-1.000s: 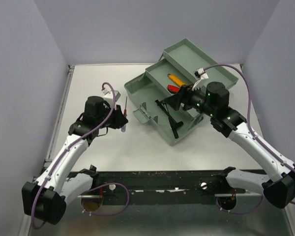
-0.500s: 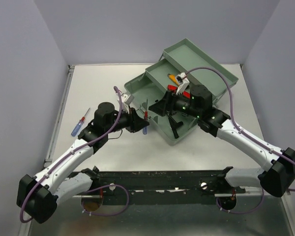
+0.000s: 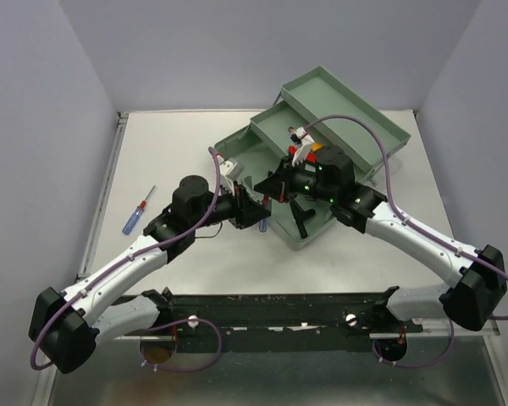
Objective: Pack the tool kit
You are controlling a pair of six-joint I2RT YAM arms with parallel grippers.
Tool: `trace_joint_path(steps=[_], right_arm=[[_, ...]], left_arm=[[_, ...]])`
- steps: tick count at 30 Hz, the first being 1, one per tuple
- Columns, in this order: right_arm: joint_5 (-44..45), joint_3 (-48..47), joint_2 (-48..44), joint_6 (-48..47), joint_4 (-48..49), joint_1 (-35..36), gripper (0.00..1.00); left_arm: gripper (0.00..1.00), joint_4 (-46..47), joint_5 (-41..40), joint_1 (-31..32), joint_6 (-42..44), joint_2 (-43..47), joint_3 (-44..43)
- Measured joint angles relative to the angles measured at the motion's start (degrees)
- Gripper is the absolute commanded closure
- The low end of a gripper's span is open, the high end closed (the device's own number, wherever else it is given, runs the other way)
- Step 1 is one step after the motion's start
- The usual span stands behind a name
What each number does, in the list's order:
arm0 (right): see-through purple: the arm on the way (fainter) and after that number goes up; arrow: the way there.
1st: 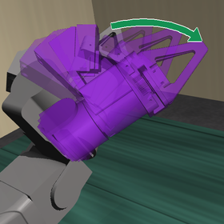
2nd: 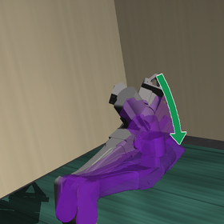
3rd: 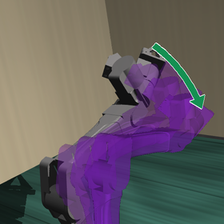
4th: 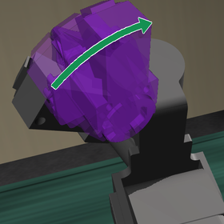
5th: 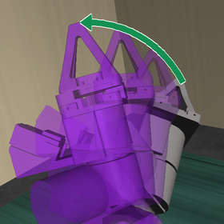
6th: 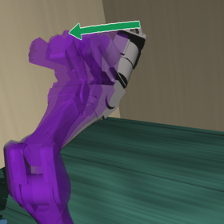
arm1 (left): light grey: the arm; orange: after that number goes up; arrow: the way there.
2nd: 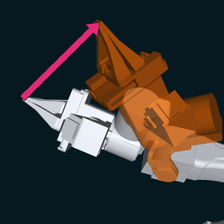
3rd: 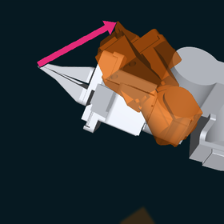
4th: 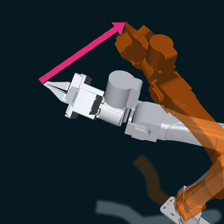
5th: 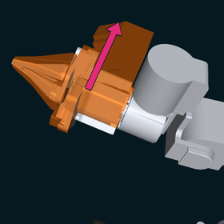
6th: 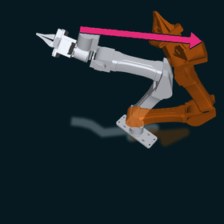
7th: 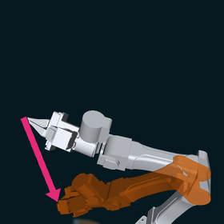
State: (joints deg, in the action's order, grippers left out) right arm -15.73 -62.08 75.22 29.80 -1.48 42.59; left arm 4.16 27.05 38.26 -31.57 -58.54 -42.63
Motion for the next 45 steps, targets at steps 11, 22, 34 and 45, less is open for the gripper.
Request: trace_joint_path(steps=[11,22,34,45], right_arm=[[18.5,-12.3,-1.1,-21.0,-15.5,-0.3,0.99],[34.8,-42.5,7.8,-52.9,-30.3,-17.1,0.99],[29.8,-60.9,34.1,-67.0,-46.5,-23.6,0.98],[27.4,-61.5,37.4,-65.4,-49.3,-26.2,0.39]], left_arm=[[0.01,-15.1,-8.6,-0.6,9.9,1.4,-9.7],[0.01,-31.0,-25.4,-23.4,18.4,0.6,-13.4],[0.01,-37.2,-34.0,-25.3,24.8,-2.4,-12.8],[0.01,-38.8,-35.6,-25.4,26.3,-3.9,-12.8]])
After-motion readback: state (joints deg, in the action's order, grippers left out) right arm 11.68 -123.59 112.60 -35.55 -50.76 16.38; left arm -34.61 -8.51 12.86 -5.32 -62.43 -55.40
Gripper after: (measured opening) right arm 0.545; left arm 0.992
